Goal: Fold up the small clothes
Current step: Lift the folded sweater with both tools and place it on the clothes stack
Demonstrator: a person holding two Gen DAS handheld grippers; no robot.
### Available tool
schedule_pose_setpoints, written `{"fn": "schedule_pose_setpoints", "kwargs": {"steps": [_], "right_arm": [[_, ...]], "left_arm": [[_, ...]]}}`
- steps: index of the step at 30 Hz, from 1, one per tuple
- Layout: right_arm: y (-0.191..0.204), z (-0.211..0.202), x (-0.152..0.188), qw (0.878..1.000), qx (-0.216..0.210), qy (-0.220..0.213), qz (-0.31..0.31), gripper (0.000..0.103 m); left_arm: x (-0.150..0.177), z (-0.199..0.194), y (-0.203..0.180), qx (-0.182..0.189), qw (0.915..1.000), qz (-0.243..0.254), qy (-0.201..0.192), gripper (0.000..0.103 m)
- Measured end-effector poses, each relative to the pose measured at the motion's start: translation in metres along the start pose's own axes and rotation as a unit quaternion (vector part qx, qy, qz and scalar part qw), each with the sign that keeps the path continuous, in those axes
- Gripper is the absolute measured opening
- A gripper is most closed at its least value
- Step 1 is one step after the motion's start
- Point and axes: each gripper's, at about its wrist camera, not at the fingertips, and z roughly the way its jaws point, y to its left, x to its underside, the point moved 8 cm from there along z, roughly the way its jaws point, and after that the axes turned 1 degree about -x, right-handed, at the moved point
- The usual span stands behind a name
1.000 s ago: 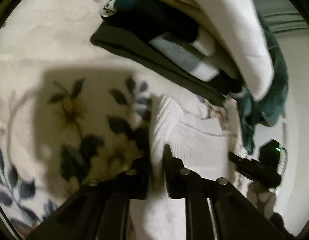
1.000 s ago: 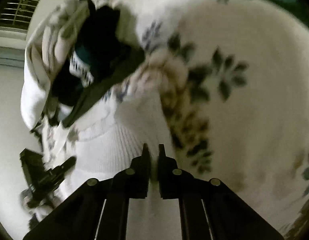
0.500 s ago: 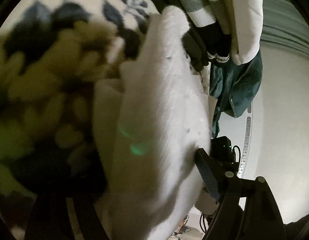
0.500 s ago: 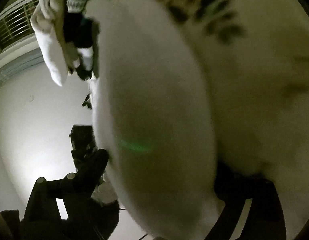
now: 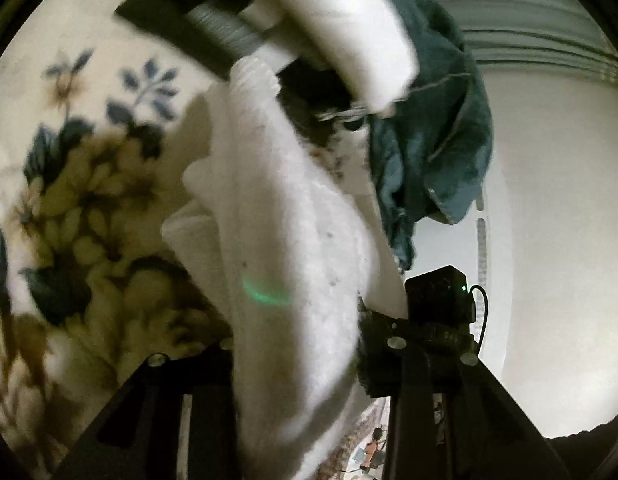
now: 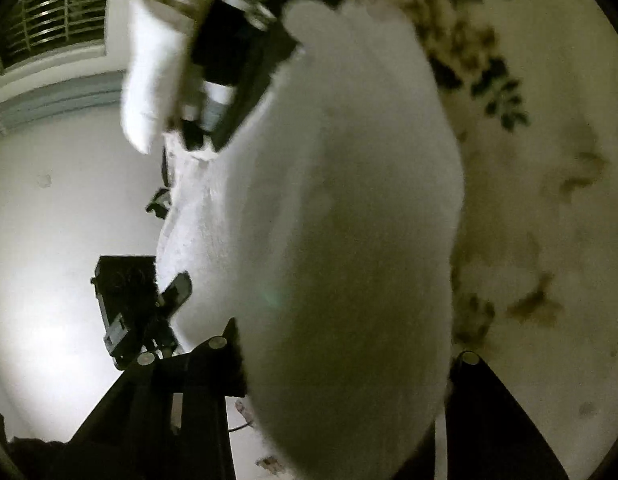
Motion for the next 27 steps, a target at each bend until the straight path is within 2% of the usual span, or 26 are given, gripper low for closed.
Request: {"fn": "schedule_pose_setpoints", "kwargs": {"steps": [4, 7, 9, 11, 14, 17, 20, 23, 25, 27], "right_arm": [[0.053, -0.054, -0.002, 0.999, -0.006, -0.022, -0.025, 0.041], [0.099, -0.086, -0.019, 0.997, -0.005, -0.044, -0.057, 0.041], [0.136, -0.095, -0.043, 0.995, -0.003, -0.059, -0.078, 0.041], [0.172, -0.106, -0.076, 0.992, -0.003, -0.077, -0.101, 0.041], [0.206, -0.107, -0.134, 0.988, -0.007, -0.097, -0.121, 0.041], [0.223, -0.087, -0.186, 0.986, -0.007, -0.108, -0.126, 0.041], [0.214, -0.047, -0.228, 0.988, 0.004, -0.103, -0.112, 0.041], [0.192, -0.004, -0.251, 0.992, 0.026, -0.083, -0.092, 0.041], [0.184, 0.014, -0.263, 0.992, 0.046, -0.076, -0.088, 0.041], [0.179, 0.021, -0.264, 0.992, 0.062, -0.069, -0.084, 0.046]], "left_arm": [[-0.017, -0.029, -0.058, 0.006, 0.9997, 0.017, -0.016, 0.03], [-0.052, -0.048, -0.109, 0.008, 0.9984, 0.043, -0.037, 0.031], [-0.081, -0.055, -0.134, 0.006, 0.9972, 0.055, -0.05, 0.031], [-0.125, -0.062, -0.159, 0.001, 0.995, 0.071, -0.07, 0.031], [-0.189, -0.071, -0.173, -0.009, 0.9913, 0.09, -0.096, 0.031], [-0.255, -0.06, -0.162, -0.022, 0.9902, 0.089, -0.106, 0.031], [-0.296, -0.048, -0.115, -0.047, 0.9922, 0.072, -0.09, 0.033], [-0.311, -0.038, -0.07, -0.086, 0.9927, 0.052, -0.066, 0.034], [-0.311, -0.032, -0.047, -0.107, 0.9924, 0.035, -0.049, 0.037], [-0.307, -0.029, -0.038, -0.101, 0.9936, 0.024, -0.044, 0.037]]}}
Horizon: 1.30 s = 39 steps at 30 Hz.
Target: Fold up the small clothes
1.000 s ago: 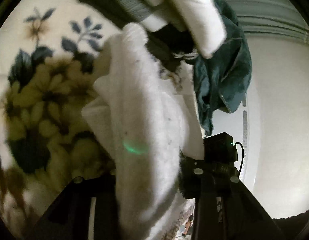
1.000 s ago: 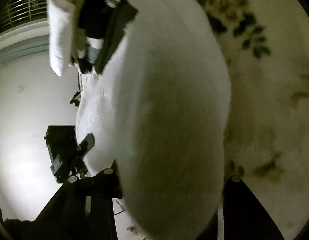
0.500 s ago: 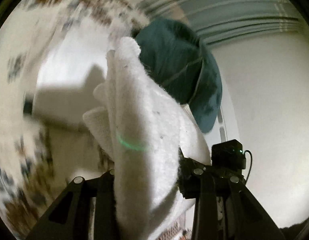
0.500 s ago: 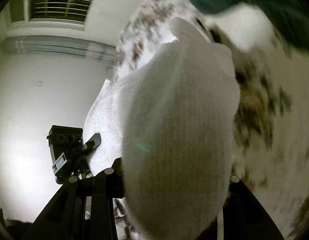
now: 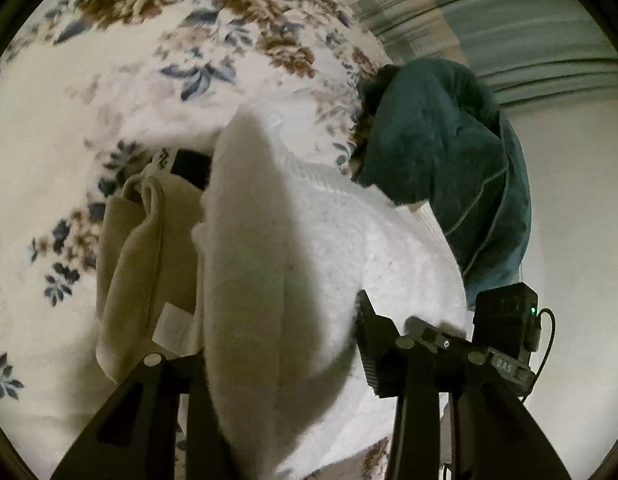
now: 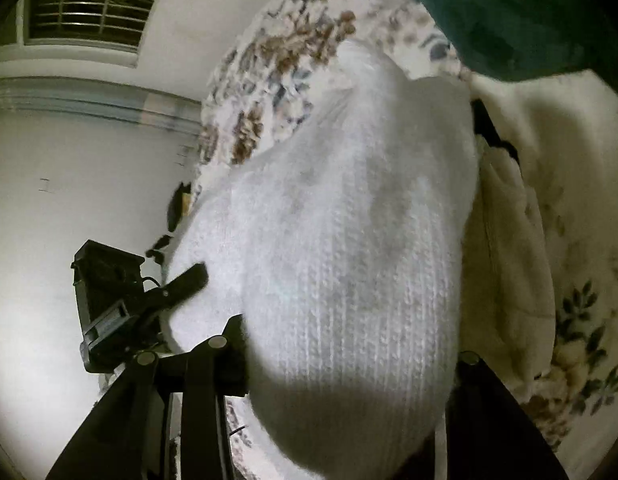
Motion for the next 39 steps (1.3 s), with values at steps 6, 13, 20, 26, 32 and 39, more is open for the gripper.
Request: {"fn": "schedule_pose_setpoints", "kwargs": {"steps": [6, 13, 20, 26, 32, 39], "right_arm": [[0.015, -0.027, -0.03, 0.987, 0.148, -0.035, -0.052, 0.08], [0.03, -0.076, -0.02, 0.928, 0.338, -0.098, -0.123, 0.103], [0.04, -0.122, 0.026, 0.888, 0.415, -0.14, -0.141, 0.103], [0.064, -0.16, 0.075, 0.882, 0.426, -0.138, -0.147, 0.103], [0.115, -0.234, 0.127, 0.873, 0.424, -0.182, -0.159, 0.103], [0.19, -0.335, 0.202, 0.856, 0.418, -0.243, -0.185, 0.103]], "left_arm": [[0.009, -0.018, -0.009, -0.058, 0.9972, 0.03, -0.038, 0.046], [0.027, -0.041, -0.023, -0.236, 0.9617, 0.094, -0.102, 0.098], [0.062, -0.057, -0.036, -0.304, 0.9381, 0.114, -0.121, 0.1], [0.115, -0.083, -0.054, -0.351, 0.9195, 0.121, -0.128, 0.1], [0.162, -0.139, -0.106, -0.352, 0.9121, 0.139, -0.159, 0.1], [0.227, -0.217, -0.183, -0.34, 0.9028, 0.167, -0.203, 0.1]]}}
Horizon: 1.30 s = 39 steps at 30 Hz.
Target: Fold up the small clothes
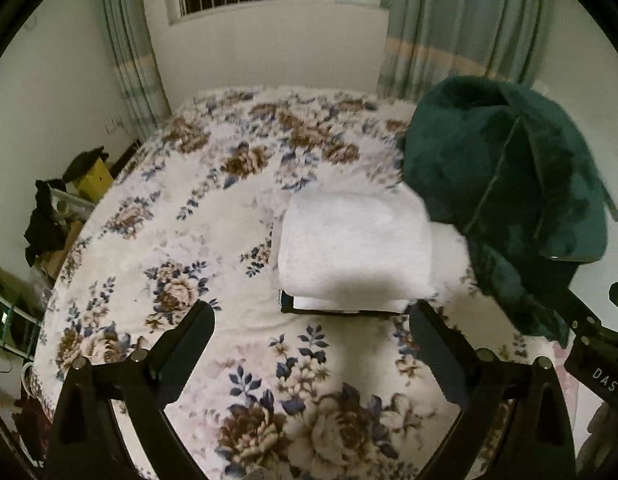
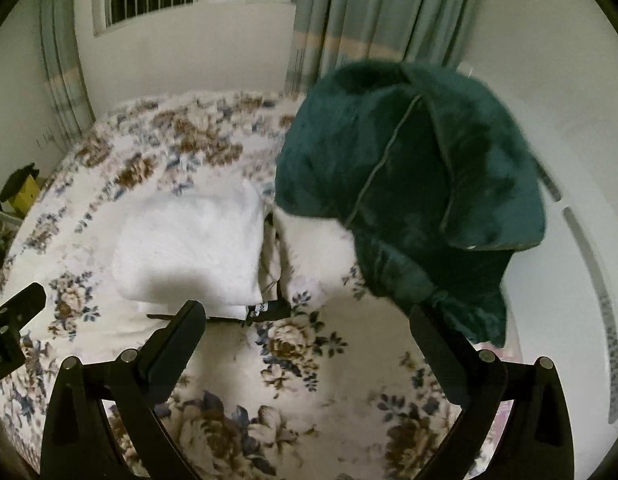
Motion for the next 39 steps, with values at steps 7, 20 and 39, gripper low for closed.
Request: {"fn": "schedule_pose_setpoints", "kwargs": {"steps": [7, 20, 39], "right_arm": [[-0.022, -0.137, 0.006, 0.998, -0.009, -0.061, 0.008, 0.103], [-0.041, -0.293, 0.033, 0.992, -0.035, -0.123, 0.012, 0.103], [-0.043, -0.336, 0.06, 0.99, -0.041, -0.137, 0.018, 0.103]], "left_arm": [[0.009, -0.106, -0.007, 0.004, 0.9987, 0.013, -0.049, 0.1], [0.034, -0.221, -0.002, -0.012, 0.9939, 0.0, -0.109, 0.1], [0.052, -0.257, 0.007, -0.019, 0.9894, 0.005, -0.144, 0.103]]}}
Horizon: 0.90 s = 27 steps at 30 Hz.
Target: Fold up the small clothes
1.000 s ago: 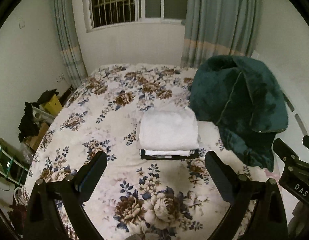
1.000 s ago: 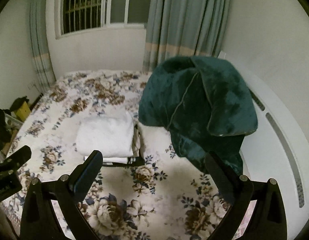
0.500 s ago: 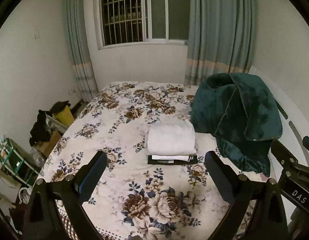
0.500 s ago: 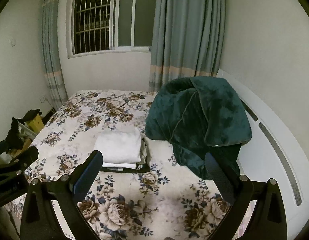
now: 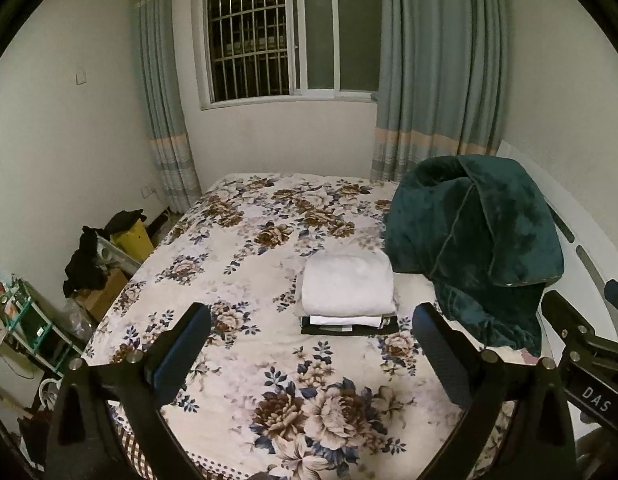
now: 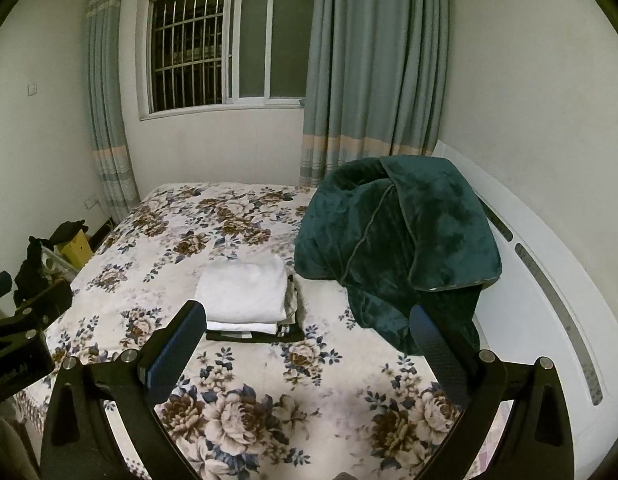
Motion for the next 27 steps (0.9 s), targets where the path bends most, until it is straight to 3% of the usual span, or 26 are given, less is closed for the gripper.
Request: {"fn": "schedule_pose_setpoints", "kwargs": {"steps": [27], "right_arm": [[0.005, 0.006, -0.011, 1.0, -0.015, 0.0, 0.0, 0.103]], "left_arm": [[-0.001, -0.01, 0.003, -0.01, 0.9999, 0.001, -0.008, 0.103]]}}
